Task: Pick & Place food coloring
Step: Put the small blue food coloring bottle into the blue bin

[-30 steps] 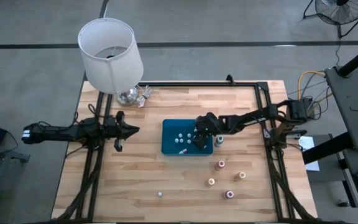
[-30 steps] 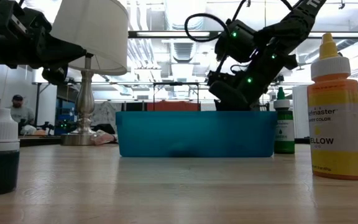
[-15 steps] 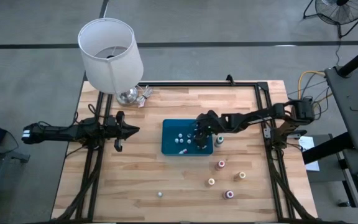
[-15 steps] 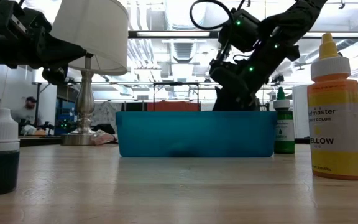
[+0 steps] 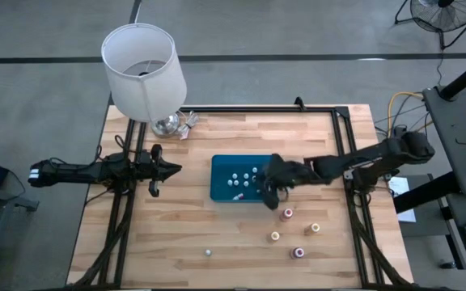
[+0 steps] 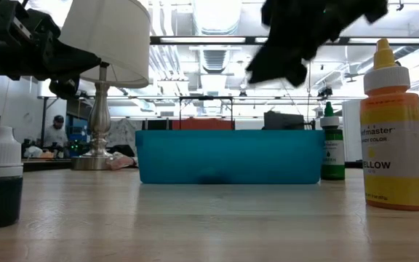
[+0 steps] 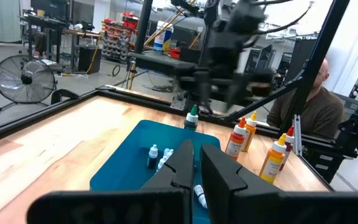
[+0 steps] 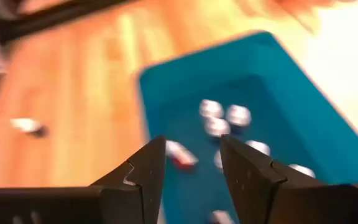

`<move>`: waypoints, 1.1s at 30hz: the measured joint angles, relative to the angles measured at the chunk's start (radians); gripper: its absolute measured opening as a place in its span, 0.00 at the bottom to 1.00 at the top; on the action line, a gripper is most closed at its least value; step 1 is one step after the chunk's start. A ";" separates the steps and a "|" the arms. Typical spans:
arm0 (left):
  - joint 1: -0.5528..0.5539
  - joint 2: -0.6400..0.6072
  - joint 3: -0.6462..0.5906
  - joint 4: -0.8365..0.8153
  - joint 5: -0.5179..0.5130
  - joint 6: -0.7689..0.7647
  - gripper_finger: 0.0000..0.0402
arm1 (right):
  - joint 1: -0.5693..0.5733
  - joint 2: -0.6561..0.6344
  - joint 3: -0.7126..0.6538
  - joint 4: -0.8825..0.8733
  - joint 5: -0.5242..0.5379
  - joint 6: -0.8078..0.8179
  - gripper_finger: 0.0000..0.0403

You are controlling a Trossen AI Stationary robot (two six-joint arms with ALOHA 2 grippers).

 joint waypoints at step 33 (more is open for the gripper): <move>0.000 0.001 0.000 -0.001 0.000 0.000 0.00 | 0.205 0.602 0.821 -0.304 -0.386 -0.442 0.61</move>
